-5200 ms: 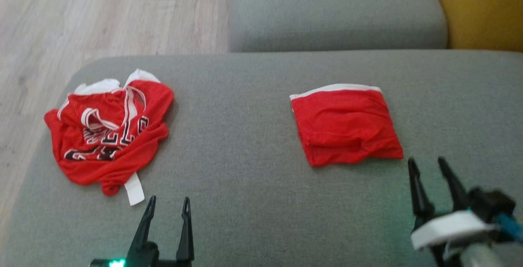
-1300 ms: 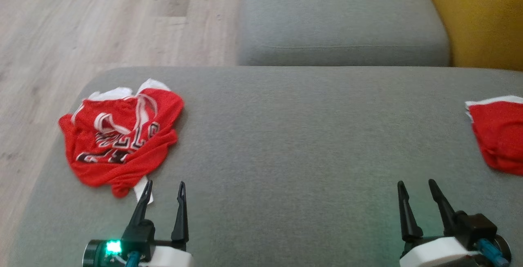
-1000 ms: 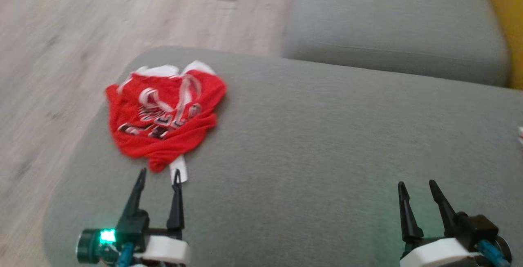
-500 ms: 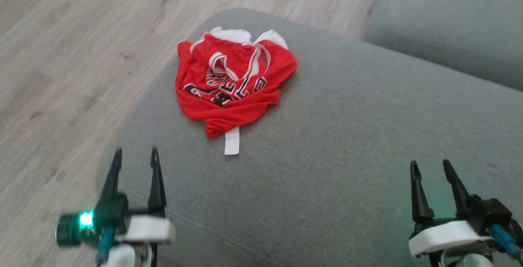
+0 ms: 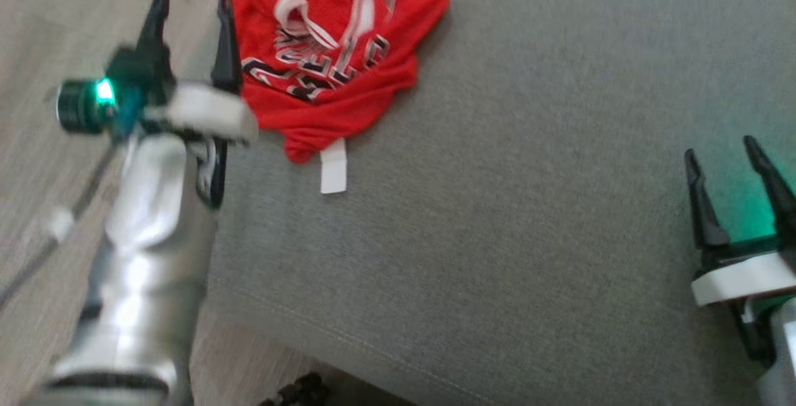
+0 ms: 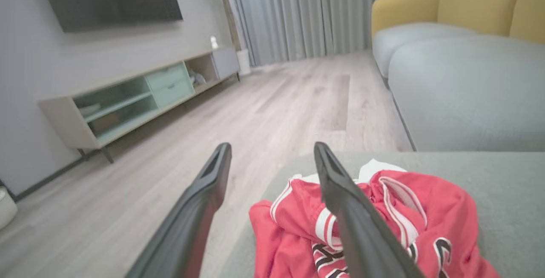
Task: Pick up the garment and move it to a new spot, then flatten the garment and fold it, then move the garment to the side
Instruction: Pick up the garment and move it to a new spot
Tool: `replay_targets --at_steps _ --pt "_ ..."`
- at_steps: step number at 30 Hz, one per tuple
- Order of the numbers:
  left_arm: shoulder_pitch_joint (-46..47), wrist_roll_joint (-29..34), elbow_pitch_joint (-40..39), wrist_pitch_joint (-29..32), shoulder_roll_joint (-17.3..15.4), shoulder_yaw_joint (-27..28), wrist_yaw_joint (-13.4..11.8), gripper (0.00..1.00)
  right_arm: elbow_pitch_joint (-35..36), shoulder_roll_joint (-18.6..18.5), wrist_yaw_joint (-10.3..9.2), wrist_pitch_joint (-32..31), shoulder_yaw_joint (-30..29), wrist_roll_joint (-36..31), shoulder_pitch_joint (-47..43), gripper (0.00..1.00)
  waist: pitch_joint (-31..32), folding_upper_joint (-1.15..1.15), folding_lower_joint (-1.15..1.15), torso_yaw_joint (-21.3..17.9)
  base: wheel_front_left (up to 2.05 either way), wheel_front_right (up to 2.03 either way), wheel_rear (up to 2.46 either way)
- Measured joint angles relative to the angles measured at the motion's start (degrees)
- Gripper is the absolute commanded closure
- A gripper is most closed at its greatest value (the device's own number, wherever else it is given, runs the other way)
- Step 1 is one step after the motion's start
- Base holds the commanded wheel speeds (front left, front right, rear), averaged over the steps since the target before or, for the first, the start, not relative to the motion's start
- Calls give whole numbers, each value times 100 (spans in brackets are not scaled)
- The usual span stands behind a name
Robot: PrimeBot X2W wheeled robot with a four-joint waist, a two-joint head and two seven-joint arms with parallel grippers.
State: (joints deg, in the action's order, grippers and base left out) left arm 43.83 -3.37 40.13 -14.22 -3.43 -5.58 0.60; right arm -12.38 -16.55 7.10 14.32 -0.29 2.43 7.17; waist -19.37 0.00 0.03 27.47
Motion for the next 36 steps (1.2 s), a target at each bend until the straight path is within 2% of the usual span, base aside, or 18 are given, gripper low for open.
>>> replay_targets --at_steps 6,12,13,14,15,20,26,32,36 --pt "1372 -390 1678 396 59 192 248 0 291 -299 1 47 -31 2 277 0 -745 0 -2 -289 0 0 0" --pt "1756 -524 2728 476 23 286 293 0 597 -383 1 109 32 3 605 0 -1194 0 -3 -672 0 0 0" --pt "1785 -526 2856 474 7 293 294 6 620 -381 1 115 32 3 658 0 -1245 0 -3 -734 0 0 0" --pt "1816 -545 2960 445 -7 298 293 73 632 -380 1 124 31 3 706 0 -1290 0 -2 -795 0 0 0" --pt "1839 -565 3018 392 -18 300 293 100 635 -374 1 124 33 3 753 0 -1320 0 -2 -849 0 0 0" --pt "1939 -457 2939 34 -148 199 181 100 495 -209 1 124 11 2 870 0 -1208 0 -1 -999 0 0 0" --pt "2042 -189 2020 -15 -402 -29 162 100 53 236 1 75 22 2 553 0 -594 0 -2 -1121 0 0 0" --pt "2109 -53 1315 -32 -434 -277 354 100 -96 679 1 70 46 31 77 0 148 0 -3 -1323 0 0 0" --pt "2175 99 999 -48 -483 -608 504 100 -108 1001 1 69 5 70 -348 0 945 0 -4 -1647 0 0 0"
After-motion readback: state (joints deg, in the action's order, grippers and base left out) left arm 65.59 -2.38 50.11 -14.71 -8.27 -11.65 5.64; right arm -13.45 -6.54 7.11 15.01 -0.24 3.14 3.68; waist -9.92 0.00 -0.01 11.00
